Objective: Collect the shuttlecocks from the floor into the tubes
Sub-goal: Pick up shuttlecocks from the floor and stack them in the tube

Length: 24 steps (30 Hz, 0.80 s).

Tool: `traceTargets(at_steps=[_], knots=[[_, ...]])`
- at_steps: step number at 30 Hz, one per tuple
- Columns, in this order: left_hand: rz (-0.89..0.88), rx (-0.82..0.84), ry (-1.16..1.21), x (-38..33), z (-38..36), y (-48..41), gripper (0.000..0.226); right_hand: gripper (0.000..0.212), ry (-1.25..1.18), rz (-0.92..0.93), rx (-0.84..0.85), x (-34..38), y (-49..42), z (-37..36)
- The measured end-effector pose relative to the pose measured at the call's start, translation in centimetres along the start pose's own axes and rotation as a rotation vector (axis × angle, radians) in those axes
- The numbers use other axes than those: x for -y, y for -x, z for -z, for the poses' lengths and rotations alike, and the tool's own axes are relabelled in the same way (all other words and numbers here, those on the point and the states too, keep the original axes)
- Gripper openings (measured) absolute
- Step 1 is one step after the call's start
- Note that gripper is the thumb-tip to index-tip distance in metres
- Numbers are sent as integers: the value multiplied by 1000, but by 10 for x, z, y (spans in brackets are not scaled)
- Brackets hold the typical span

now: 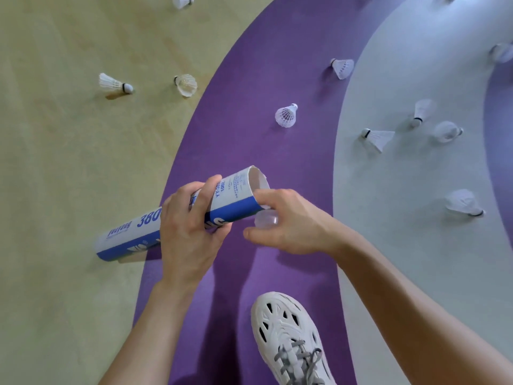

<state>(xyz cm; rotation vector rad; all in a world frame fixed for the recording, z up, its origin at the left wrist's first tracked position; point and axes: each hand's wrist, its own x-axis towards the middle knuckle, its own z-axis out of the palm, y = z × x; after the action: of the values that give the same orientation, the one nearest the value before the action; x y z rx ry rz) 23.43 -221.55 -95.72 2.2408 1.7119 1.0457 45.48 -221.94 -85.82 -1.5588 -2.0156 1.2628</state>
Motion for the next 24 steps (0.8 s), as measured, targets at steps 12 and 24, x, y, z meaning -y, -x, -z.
traceTargets(at_steps=[12,24], knots=[[-63,235,-87,-55,-78,-53,88,28,55,-551,-733,-182,26,73],[-356,462,-175,-145,-184,-156,87,28,-32,-784,-898,-293,24,113]])
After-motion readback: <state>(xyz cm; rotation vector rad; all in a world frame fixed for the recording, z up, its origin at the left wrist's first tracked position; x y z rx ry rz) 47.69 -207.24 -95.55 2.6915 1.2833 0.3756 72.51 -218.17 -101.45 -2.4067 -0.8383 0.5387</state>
